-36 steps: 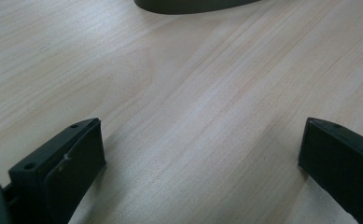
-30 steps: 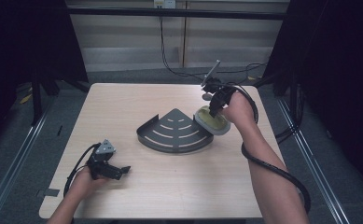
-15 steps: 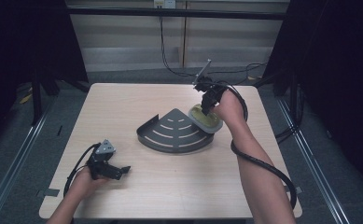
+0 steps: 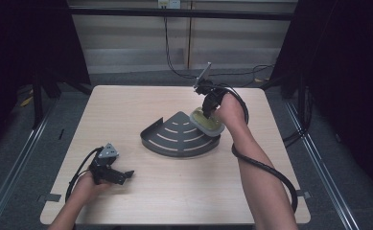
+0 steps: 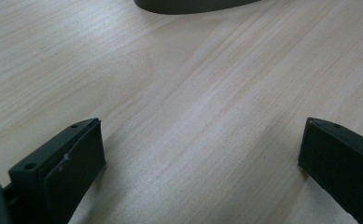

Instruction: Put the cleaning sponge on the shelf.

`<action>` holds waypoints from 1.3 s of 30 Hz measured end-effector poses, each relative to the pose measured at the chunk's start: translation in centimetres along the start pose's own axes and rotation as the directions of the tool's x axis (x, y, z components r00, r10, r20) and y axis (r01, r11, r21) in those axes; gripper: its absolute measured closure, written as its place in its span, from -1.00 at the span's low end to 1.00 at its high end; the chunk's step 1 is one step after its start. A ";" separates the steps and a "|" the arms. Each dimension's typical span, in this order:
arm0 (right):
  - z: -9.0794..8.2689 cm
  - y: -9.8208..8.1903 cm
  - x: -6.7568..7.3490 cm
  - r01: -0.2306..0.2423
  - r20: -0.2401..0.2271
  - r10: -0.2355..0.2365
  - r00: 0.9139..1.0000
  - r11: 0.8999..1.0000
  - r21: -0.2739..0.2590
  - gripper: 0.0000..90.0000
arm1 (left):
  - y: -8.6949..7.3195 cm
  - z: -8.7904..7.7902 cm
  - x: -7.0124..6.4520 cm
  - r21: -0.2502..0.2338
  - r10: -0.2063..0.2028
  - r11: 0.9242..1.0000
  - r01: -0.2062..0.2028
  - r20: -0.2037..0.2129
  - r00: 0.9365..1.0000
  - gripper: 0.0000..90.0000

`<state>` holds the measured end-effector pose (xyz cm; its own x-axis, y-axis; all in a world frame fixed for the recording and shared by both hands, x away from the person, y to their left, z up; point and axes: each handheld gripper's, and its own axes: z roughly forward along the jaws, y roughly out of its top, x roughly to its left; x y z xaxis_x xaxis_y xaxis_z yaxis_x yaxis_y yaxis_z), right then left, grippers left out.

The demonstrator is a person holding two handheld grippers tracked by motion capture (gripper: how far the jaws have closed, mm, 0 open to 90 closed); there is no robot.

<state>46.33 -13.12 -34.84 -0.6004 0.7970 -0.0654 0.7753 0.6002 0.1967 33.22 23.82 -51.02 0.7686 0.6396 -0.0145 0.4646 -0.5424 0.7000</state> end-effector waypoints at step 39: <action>4.1 0.7 1.8 0.027 -0.060 -0.028 0.998 1.000 -0.010 0.58 | 0.0 0.0 0.0 0.002 0.001 1.000 -0.001 -0.008 1.000 -1.00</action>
<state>46.60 -10.93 -38.83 -0.6325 0.7745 -0.0116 0.7566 0.6209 0.2051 33.21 23.81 -51.01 0.7654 0.6435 -0.0086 0.4650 -0.5437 0.6987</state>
